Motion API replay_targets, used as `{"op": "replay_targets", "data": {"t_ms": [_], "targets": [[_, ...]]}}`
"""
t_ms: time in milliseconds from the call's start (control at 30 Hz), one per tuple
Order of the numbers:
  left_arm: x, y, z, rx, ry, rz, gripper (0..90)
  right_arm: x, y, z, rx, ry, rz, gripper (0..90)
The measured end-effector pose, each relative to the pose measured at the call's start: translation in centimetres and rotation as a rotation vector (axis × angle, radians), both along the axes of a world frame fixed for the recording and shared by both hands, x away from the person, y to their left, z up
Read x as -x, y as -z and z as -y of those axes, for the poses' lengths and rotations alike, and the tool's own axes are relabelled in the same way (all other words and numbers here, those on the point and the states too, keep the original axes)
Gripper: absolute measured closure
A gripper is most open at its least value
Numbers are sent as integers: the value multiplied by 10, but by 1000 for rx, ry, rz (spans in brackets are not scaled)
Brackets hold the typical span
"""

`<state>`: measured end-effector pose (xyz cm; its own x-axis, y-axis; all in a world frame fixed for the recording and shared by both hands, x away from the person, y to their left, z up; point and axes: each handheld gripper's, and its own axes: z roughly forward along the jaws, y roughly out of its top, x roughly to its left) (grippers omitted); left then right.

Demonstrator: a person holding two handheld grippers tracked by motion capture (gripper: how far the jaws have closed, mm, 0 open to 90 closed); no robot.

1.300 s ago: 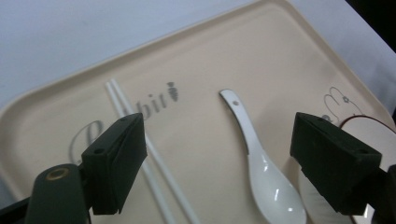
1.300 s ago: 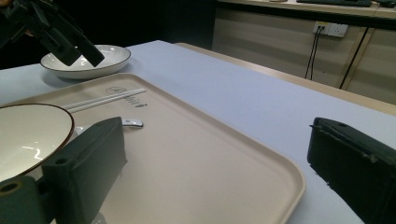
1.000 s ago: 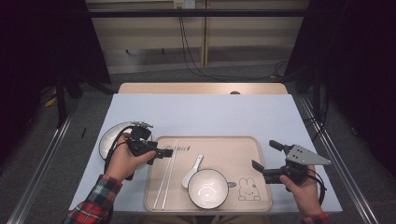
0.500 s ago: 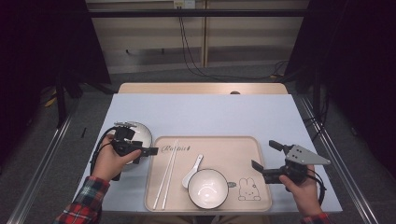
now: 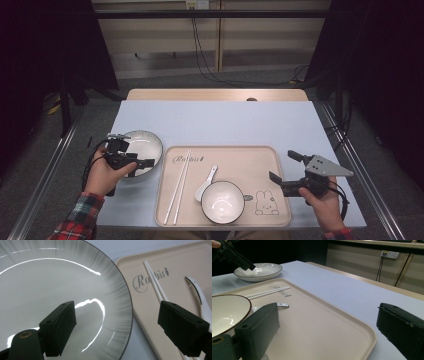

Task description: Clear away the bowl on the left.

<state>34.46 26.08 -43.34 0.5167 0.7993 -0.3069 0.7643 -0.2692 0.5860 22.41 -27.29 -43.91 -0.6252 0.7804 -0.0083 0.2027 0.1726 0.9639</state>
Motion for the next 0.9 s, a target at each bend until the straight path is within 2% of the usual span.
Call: {"op": "replay_targets", "data": {"t_ms": [100, 167, 567, 867, 900], "targets": [[1, 0, -4, -2, -12, -4, 149, 0, 0, 0, 0, 0, 0, 37], [1, 0, -9, -11, -26, 8, 150, 0, 0, 0, -2, 2, -2, 37], [1, 0, -26, -34, -52, 10, 149, 0, 0, 0, -3, 1, -2, 37], [0, 5, -34, -42, -84, 0, 154, 0, 0, -1, -2, 1, -2, 37], [0, 5, -34, -34, -89, -10, 156, 0, 0, -1, -3, 1, -2, 37]]}}
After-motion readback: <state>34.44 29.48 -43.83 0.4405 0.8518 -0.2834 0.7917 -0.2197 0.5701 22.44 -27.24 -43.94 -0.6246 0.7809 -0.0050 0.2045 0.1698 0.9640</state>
